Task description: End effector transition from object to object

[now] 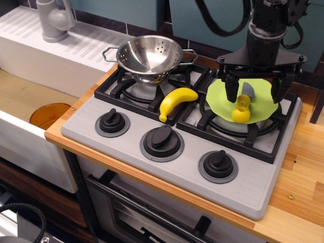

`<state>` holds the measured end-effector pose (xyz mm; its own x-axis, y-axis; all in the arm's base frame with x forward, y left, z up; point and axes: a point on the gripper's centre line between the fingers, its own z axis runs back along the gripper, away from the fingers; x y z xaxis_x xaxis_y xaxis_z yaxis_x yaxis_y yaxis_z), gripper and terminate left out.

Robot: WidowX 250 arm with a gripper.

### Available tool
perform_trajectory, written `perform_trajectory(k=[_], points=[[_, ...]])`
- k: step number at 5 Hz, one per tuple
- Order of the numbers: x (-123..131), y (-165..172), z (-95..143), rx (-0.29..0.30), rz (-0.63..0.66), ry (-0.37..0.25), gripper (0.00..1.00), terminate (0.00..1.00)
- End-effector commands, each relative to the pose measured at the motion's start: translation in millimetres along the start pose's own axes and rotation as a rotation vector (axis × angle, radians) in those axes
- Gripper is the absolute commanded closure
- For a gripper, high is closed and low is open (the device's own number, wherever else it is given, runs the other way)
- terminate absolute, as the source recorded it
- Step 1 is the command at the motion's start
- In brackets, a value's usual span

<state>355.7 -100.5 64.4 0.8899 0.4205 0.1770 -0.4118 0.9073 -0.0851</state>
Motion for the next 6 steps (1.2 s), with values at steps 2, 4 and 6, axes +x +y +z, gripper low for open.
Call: perform_trajectory(k=[2, 4, 6], points=[[3.6, 3.2, 24.5, 0.019, -0.016, 0.009, 0.00, 0.00], [9.6, 22.2, 53.6, 0.055, -0.066, 0.016, 0.00, 0.00], [14.5, 60.8, 43.1, 0.039, -0.139, -0.031, 0.00, 0.00]])
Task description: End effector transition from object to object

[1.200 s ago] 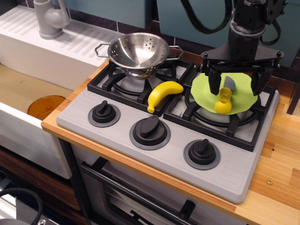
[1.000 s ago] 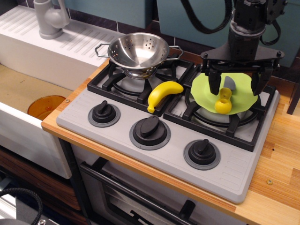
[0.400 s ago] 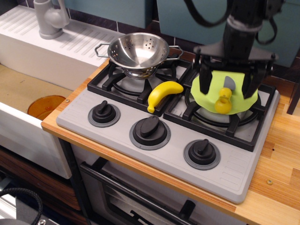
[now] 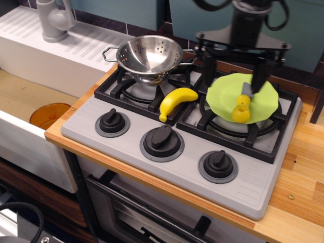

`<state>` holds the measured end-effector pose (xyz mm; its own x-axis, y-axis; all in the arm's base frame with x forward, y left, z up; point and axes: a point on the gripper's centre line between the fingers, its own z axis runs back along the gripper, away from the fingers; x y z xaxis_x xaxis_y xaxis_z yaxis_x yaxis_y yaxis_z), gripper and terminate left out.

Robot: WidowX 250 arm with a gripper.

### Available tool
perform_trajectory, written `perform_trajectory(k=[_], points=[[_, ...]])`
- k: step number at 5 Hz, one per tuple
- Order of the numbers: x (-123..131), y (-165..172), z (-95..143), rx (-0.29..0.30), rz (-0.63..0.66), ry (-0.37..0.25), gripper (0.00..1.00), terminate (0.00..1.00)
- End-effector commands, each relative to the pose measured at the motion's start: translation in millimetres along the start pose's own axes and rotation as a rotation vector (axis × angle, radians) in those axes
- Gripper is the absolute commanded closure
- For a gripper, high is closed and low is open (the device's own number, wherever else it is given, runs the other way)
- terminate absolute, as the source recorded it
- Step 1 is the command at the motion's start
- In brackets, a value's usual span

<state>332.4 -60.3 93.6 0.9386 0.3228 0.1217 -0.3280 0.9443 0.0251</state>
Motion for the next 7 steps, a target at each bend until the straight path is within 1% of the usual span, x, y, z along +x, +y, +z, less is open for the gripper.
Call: perform_trajectory(k=[1, 2, 3, 5, 6, 7], points=[[16.9, 31.6, -2.4, -0.072, -0.056, -0.120, 0.00, 0.00], [19.4, 38.9, -12.0, -0.083, -0.067, -0.141, 0.00, 0.00], [19.6, 42.6, -16.7, -0.085, -0.075, -0.155, 0.00, 0.00], [19.1, 47.0, -31.8, -0.094, -0.079, -0.171, 0.00, 0.00], [18.8, 50.8, -37.8, -0.094, -0.081, -0.168, 0.00, 0.00], [15.6, 52.2, -48.5, -0.101, -0.068, -0.146, 0.00, 0.00]])
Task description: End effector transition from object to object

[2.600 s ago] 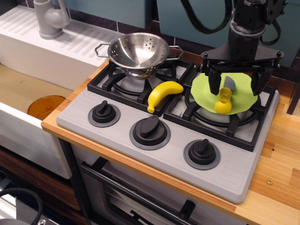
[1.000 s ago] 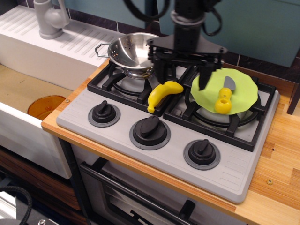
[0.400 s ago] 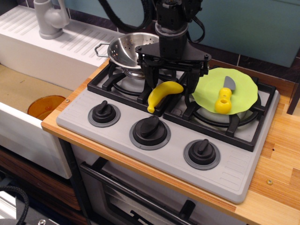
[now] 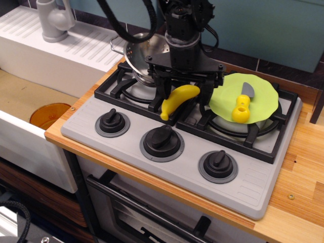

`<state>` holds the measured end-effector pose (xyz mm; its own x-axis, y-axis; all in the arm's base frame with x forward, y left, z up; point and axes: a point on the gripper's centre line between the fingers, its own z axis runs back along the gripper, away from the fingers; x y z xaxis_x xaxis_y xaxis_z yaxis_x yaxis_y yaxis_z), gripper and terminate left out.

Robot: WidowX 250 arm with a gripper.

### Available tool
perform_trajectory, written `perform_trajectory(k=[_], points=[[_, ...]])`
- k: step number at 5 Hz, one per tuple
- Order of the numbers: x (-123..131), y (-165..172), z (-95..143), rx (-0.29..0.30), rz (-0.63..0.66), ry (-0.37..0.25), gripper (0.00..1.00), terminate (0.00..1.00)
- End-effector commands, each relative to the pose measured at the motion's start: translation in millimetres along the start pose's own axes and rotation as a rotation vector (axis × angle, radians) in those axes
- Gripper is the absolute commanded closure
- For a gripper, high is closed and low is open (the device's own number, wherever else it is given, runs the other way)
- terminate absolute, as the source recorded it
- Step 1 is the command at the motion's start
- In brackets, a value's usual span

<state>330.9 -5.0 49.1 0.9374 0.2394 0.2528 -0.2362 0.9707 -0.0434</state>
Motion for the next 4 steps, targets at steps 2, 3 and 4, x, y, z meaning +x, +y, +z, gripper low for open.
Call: perform_trajectory(k=[2, 3, 4], points=[[-4.4, -0.6, -12.1, -0.034, 0.033, -0.010, 0.00, 0.00], [-4.3, -2.3, -13.5, -0.034, 0.022, -0.013, 0.00, 0.00], [-4.3, -2.3, -13.5, -0.034, 0.022, -0.013, 0.00, 0.00]])
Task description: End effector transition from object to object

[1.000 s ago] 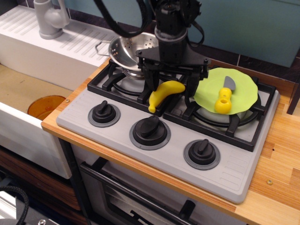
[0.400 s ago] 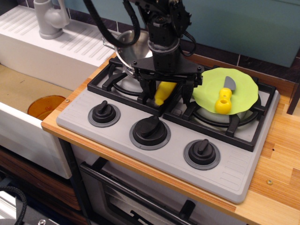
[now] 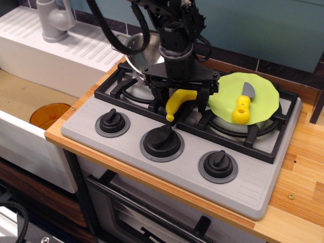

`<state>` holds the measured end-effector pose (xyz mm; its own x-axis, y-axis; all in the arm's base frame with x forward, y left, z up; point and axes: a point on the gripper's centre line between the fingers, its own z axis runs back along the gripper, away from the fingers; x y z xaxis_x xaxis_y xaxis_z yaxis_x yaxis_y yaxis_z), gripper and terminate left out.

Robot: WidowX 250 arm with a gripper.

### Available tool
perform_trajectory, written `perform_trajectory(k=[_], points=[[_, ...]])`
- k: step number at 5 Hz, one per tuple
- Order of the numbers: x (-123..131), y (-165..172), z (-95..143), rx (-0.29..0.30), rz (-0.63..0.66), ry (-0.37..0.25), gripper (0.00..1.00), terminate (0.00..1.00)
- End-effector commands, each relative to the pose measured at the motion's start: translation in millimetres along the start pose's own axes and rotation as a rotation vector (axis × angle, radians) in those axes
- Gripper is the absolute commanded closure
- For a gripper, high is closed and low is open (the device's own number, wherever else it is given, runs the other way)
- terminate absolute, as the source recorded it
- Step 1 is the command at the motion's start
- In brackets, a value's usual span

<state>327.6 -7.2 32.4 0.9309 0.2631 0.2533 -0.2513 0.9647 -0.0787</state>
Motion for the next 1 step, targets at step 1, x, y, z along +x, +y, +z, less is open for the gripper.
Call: perform_trajectory(k=[1], points=[[3.5, -1.7, 1.6, -0.004, -0.003, -0.010, 0.00, 1.00]])
